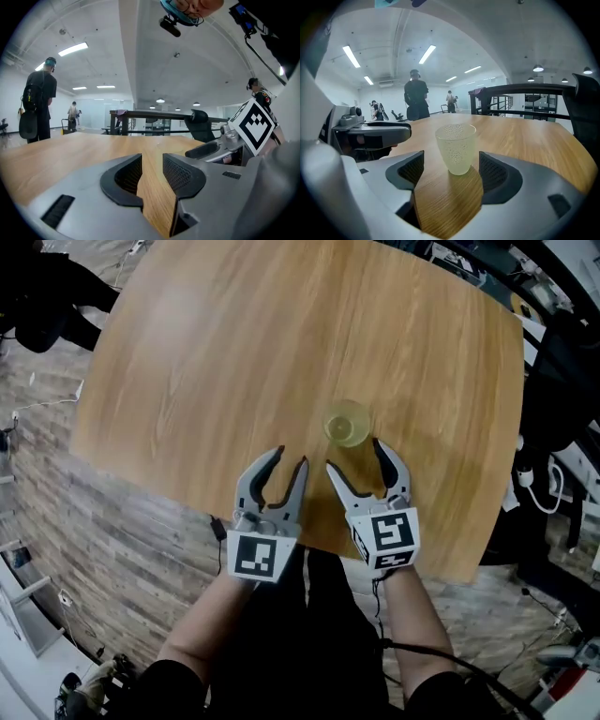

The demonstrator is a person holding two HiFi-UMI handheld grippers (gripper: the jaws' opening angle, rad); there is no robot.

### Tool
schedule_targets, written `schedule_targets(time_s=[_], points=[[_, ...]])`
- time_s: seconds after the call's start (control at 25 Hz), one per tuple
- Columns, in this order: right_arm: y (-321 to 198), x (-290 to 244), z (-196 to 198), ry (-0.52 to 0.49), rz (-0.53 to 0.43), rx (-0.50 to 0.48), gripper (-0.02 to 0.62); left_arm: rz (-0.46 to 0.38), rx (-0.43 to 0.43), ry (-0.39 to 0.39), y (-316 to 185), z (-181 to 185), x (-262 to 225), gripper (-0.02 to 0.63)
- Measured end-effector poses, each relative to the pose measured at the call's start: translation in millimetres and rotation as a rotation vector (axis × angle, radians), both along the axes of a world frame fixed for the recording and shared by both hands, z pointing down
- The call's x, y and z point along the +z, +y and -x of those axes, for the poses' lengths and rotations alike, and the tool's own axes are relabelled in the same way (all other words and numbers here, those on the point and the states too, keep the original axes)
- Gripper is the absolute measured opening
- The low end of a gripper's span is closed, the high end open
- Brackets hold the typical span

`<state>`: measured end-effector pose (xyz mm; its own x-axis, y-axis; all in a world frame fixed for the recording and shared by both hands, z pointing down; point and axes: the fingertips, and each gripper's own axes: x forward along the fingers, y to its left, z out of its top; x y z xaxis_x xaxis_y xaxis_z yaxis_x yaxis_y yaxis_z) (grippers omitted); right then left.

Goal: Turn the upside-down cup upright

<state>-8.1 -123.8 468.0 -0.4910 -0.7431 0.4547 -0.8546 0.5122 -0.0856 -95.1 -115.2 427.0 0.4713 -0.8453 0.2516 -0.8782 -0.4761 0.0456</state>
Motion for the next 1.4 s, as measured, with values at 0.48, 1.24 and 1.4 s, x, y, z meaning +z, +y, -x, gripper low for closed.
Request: schedule_targets(time_s=[0.48, 1.24, 1.4], points=[[-54.0, 15.5, 21.9, -0.039, -0.11, -0.021, 0.324, 0.007, 0.042, 0.091, -33.1, 4.7, 29.7, 0.18], [-54.6, -31.0, 12.0, -0.259, -0.122, -0.068, 0.324, 0.018, 0.173, 0.023, -23.7, -5.4, 55.0, 0.243], [-44.8, -68.9, 7.6, -0.426, -0.073, -0.117, 0.324, -0.003, 0.292, 0.028, -14.0, -30.0, 42.7, 0.287]])
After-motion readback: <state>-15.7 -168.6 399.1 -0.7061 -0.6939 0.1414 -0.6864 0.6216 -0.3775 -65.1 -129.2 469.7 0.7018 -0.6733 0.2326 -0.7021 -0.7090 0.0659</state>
